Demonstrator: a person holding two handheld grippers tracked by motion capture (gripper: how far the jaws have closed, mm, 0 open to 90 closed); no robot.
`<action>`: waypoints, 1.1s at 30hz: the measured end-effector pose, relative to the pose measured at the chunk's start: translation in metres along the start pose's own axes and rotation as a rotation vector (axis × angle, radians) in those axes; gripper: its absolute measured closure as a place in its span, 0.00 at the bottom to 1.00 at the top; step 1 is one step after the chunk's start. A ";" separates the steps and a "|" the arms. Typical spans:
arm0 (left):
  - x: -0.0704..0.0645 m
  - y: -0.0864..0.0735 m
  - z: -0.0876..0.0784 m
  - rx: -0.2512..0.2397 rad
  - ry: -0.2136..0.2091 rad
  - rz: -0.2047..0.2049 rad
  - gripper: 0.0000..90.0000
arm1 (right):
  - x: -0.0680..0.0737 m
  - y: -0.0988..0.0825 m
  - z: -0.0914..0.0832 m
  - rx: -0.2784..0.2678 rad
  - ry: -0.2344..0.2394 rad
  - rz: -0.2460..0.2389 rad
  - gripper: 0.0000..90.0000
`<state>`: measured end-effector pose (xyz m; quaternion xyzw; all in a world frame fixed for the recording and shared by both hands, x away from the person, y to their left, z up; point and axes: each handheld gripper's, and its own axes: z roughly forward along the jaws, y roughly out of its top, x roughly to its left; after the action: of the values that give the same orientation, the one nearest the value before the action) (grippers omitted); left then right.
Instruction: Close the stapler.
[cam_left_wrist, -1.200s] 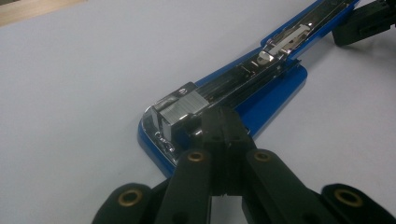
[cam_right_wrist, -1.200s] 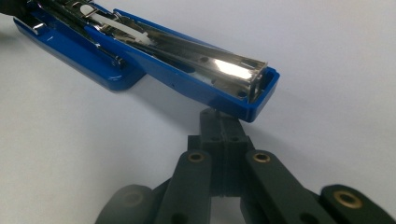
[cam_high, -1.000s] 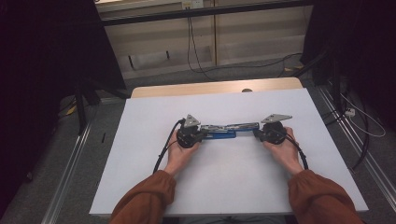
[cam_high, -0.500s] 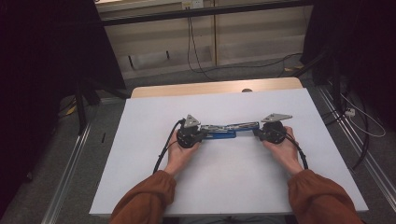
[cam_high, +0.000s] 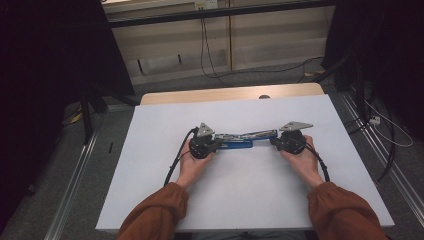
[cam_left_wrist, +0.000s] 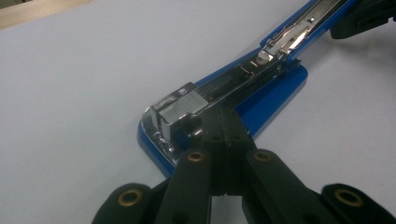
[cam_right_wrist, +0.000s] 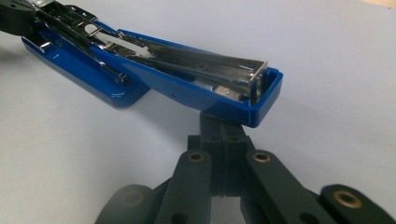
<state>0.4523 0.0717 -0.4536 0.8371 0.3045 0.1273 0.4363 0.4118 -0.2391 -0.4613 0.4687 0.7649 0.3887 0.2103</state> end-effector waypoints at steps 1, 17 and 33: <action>0.001 0.000 0.000 0.000 0.005 0.011 1.00 | 0.000 0.000 0.000 -0.003 0.001 0.000 1.00; 0.001 -0.001 0.000 -0.004 -0.002 0.005 1.00 | 0.004 0.006 -0.004 -0.123 0.035 -0.024 1.00; -0.004 -0.001 -0.012 0.003 -0.080 0.023 0.92 | 0.004 0.007 -0.011 -0.157 0.061 -0.010 0.88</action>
<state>0.4434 0.0771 -0.4469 0.8457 0.2774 0.0985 0.4451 0.4063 -0.2386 -0.4490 0.4349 0.7405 0.4605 0.2247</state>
